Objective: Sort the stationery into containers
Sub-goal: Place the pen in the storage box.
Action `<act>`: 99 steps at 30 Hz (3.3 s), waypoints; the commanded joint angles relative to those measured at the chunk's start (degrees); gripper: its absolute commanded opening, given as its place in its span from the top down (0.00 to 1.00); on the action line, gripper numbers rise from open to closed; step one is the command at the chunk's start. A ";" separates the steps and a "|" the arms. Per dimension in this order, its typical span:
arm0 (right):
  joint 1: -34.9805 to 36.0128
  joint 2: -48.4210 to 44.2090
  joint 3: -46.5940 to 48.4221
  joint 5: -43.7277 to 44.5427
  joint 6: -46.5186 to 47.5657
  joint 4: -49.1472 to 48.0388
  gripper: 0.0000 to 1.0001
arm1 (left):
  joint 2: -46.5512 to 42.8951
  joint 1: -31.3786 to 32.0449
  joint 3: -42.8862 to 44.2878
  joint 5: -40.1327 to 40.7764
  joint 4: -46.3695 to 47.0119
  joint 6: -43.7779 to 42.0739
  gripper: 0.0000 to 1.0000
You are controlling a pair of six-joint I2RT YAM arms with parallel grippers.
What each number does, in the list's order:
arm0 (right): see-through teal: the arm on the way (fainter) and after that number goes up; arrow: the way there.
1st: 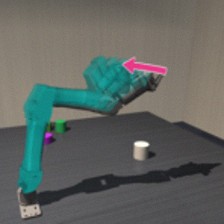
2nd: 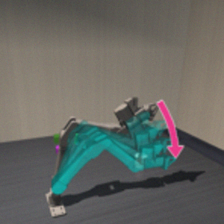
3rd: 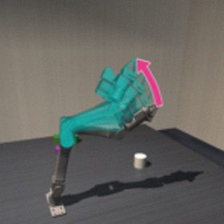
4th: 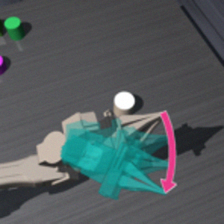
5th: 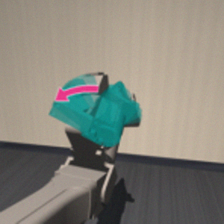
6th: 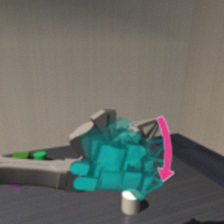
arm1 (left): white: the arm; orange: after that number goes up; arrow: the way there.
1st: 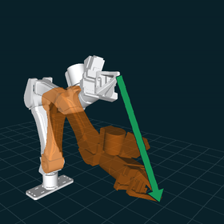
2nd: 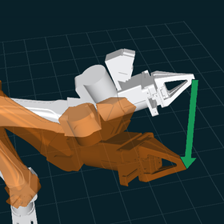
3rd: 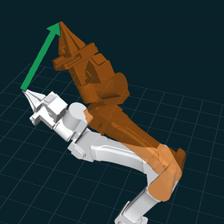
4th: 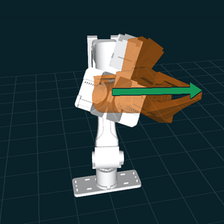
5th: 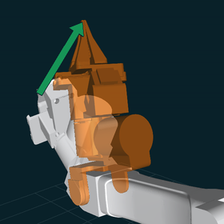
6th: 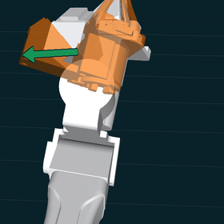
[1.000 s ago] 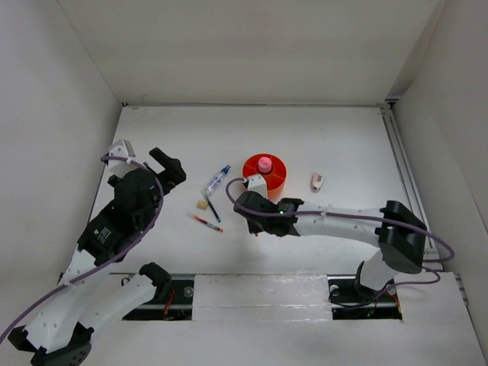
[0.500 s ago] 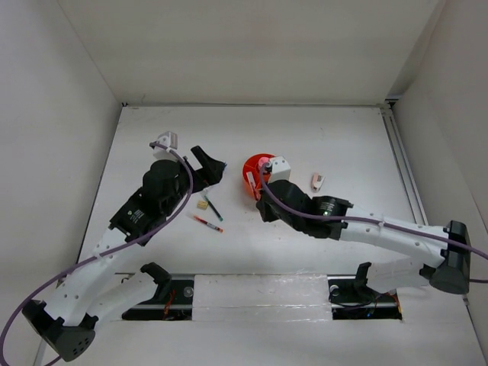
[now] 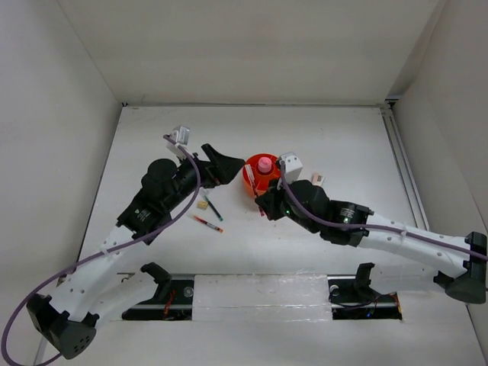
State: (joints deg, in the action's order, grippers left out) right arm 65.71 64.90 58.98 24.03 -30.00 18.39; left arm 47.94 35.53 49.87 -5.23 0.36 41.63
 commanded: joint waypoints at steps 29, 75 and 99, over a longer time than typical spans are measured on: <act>0.38 -3.72 0.87 3.03 3.02 -7.58 0.23 | 14.37 2.53 6.20 -11.30 10.55 -3.65 1.00; 0.38 -22.89 -4.84 8.22 -1.20 9.03 0.01 | 49.09 -0.28 10.96 4.18 46.22 -30.90 1.00; 0.38 -21.84 -5.37 7.70 -1.20 7.45 0.01 | 45.23 1.56 1.73 6.02 48.68 -29.76 0.35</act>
State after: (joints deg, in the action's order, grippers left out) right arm 65.71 43.27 53.52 31.64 -30.89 27.97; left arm 97.54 36.21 53.06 0.51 44.93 11.70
